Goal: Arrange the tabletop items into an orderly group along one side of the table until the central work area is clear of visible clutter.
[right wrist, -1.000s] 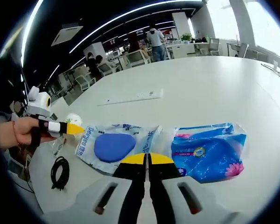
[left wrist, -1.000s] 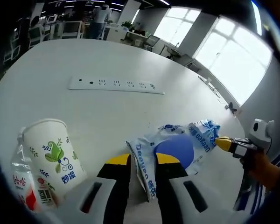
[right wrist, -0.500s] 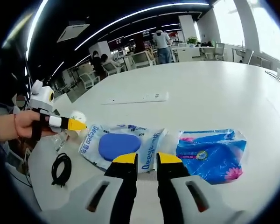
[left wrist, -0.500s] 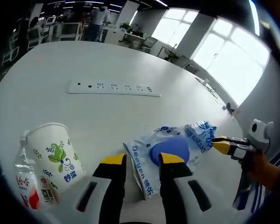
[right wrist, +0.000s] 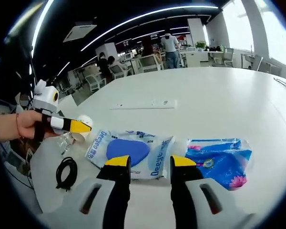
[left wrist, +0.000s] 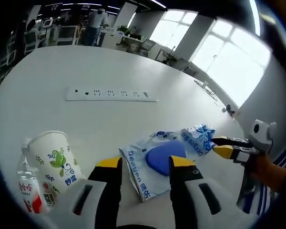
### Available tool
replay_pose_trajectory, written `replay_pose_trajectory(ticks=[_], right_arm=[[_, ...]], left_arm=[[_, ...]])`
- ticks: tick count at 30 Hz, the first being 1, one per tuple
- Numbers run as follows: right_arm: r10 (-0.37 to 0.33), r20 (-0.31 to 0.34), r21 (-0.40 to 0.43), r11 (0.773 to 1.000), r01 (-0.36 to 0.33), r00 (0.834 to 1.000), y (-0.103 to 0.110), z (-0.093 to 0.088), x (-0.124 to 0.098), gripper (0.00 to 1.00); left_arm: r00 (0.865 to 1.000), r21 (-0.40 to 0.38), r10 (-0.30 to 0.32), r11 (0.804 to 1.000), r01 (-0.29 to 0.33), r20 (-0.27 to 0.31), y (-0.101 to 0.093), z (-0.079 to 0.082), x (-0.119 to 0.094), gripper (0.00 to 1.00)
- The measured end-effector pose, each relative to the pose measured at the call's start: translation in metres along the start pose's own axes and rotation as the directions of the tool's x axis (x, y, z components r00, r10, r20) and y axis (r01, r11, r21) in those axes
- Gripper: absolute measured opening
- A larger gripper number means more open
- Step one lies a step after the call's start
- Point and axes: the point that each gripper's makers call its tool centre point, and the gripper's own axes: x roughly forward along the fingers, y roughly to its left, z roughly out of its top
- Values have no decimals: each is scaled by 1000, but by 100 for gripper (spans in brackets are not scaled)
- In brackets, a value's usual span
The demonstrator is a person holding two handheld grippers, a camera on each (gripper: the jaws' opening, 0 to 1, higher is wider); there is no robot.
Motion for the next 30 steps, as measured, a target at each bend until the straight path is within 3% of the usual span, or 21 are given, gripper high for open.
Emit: replay_pose_trajectory(ticks=[15,30], right_arm=[[18,8,-10,1000,-18,1000,9,10,-7,43],[35,14,-25,999,-35,999,18,20,-16,53]], left_arm=[[998,49,-54,997,53,22,-17,8,-13,59],[996,73,-68,995,64,57,-20,24,-38,77]])
